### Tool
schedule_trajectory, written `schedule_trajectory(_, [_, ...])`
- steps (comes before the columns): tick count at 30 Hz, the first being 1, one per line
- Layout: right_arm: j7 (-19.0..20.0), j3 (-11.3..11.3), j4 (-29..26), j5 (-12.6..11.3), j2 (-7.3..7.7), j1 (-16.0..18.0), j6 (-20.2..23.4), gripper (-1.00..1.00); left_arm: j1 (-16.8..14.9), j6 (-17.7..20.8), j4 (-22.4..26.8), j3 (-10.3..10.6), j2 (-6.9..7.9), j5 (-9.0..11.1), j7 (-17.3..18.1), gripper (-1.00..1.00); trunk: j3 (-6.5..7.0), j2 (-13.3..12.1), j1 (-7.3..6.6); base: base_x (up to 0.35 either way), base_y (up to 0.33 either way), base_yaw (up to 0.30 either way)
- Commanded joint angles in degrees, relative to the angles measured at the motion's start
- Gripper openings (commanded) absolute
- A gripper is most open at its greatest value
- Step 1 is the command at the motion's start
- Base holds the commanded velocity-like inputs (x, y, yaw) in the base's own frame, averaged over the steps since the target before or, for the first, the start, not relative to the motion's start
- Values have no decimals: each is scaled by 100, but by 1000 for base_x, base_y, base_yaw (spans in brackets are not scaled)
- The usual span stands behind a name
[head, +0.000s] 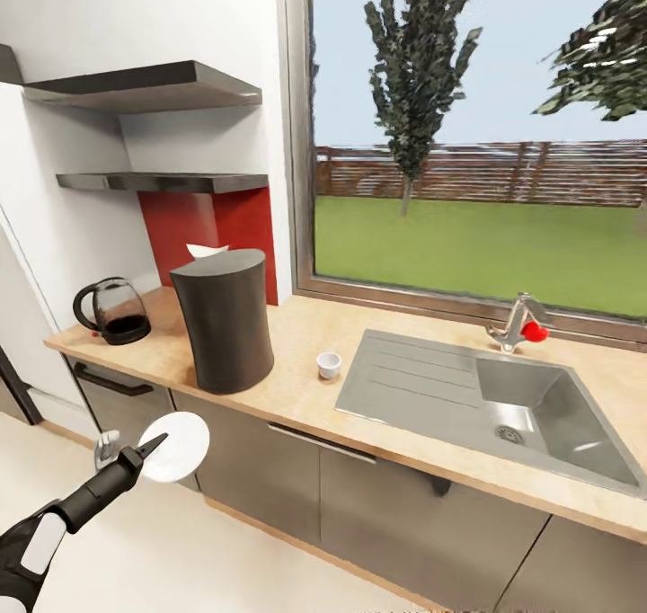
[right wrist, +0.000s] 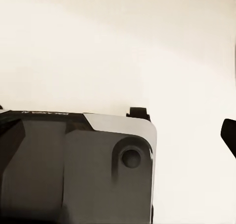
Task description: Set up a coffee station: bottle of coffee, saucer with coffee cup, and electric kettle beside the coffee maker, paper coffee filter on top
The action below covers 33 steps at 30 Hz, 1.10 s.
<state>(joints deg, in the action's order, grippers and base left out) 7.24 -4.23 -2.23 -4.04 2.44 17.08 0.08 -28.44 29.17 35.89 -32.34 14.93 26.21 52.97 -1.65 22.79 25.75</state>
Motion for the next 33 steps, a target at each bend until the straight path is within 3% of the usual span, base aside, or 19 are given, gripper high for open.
schedule_trajectory(1, [17,-43,2,-43,2,6,1,100,-4,46,-1,-9,1,26,12,-100,-13,13,4,0,0,-300])
schedule_trajectory(25, [17,-43,-5,-42,-1,6,1,100,-4,-5,-21,-9,1,15,4,-100,-13,13,4,0,0,-299])
schedule_trajectory(33, [14,-57,-6,-35,-3,6,-8,100,1,-18,-89,-9,5,7,4,-100,-13,13,4,0,0,-53])
